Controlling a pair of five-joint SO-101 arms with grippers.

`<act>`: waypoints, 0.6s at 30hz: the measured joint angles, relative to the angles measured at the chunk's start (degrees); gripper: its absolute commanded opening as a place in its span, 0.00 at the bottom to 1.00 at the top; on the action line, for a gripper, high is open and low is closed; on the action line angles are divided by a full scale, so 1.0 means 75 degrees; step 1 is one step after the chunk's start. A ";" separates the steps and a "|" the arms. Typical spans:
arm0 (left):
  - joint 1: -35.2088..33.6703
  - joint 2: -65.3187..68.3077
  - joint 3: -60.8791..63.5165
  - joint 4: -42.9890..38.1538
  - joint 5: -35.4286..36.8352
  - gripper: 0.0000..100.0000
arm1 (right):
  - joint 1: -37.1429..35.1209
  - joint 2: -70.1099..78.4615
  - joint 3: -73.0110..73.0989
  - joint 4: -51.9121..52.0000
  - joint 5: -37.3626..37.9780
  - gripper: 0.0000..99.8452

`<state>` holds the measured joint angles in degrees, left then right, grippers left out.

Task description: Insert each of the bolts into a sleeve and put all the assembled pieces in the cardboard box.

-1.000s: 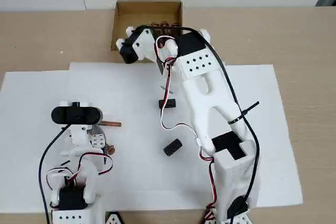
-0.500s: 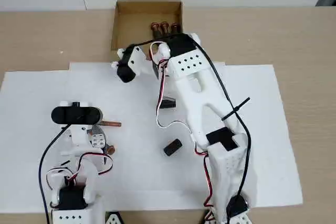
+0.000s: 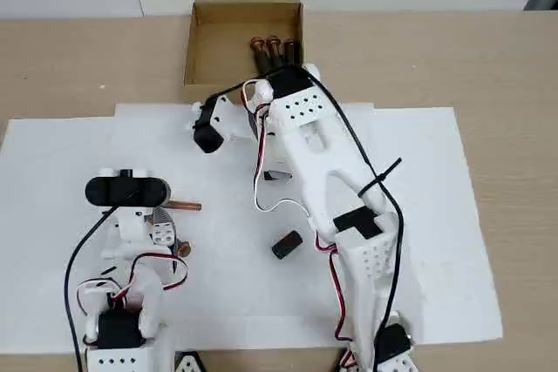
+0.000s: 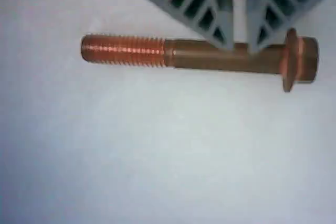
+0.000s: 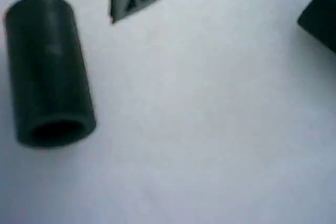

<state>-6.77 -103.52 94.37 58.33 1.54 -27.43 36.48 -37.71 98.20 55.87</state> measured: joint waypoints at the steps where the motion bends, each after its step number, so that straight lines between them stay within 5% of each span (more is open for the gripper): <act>1: 0.0000 0.0000 0.0000 0.0000 0.0000 0.01 | -0.0023 0.0059 0.0000 0.0000 0.0000 0.22; 10: 0.0000 0.0000 0.0000 0.0000 0.0000 0.01 | -0.0094 0.0821 0.0000 -0.0012 0.0152 0.21; 18: 0.0000 0.0000 0.0000 0.0000 0.0000 0.01 | -0.0035 0.1196 -0.0129 -0.0504 0.0211 0.10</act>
<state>-6.77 -103.52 94.37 58.33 1.54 -27.69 45.45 -38.68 94.42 57.45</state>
